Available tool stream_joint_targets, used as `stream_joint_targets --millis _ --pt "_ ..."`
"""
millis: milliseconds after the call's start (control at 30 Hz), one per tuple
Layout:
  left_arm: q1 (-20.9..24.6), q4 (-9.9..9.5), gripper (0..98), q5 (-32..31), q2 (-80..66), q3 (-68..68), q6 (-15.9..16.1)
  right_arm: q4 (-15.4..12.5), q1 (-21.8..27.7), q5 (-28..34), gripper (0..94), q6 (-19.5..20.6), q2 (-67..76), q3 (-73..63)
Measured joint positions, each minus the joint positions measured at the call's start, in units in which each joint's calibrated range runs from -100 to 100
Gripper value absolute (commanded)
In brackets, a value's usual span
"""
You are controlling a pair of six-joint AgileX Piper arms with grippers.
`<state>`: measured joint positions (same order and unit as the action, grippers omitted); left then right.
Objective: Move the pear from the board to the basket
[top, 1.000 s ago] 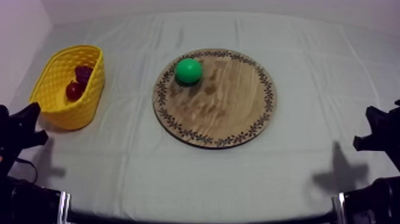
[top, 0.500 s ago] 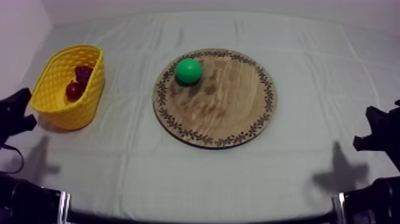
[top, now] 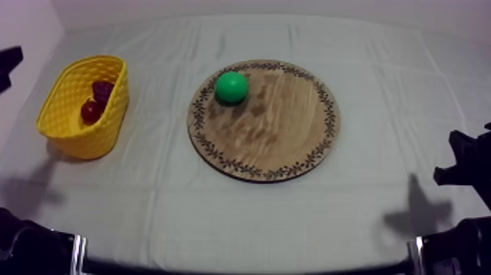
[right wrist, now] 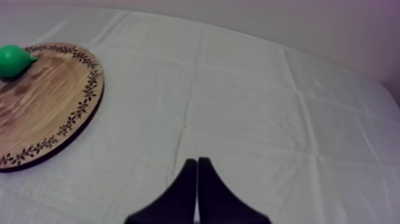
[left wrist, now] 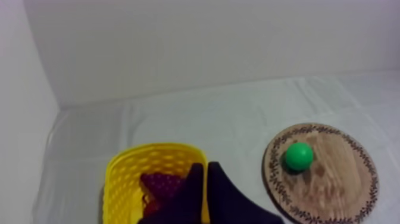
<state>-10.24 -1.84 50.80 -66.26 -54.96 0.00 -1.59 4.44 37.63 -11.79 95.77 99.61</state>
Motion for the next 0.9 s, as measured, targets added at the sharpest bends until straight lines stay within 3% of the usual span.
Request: stream_joint_targets --millis 467,900 --pt "-8.9 -1.68 0.0 4.2 18.1 18.0 -1.1 0.0 0.0 0.0 0.5 0.0 0.0 0.0" --pt "-15.8 -3.91 0.0 9.7 39.7 39.7 -4.3 0.0 0.0 0.1 0.5 0.0 0.0 0.0"
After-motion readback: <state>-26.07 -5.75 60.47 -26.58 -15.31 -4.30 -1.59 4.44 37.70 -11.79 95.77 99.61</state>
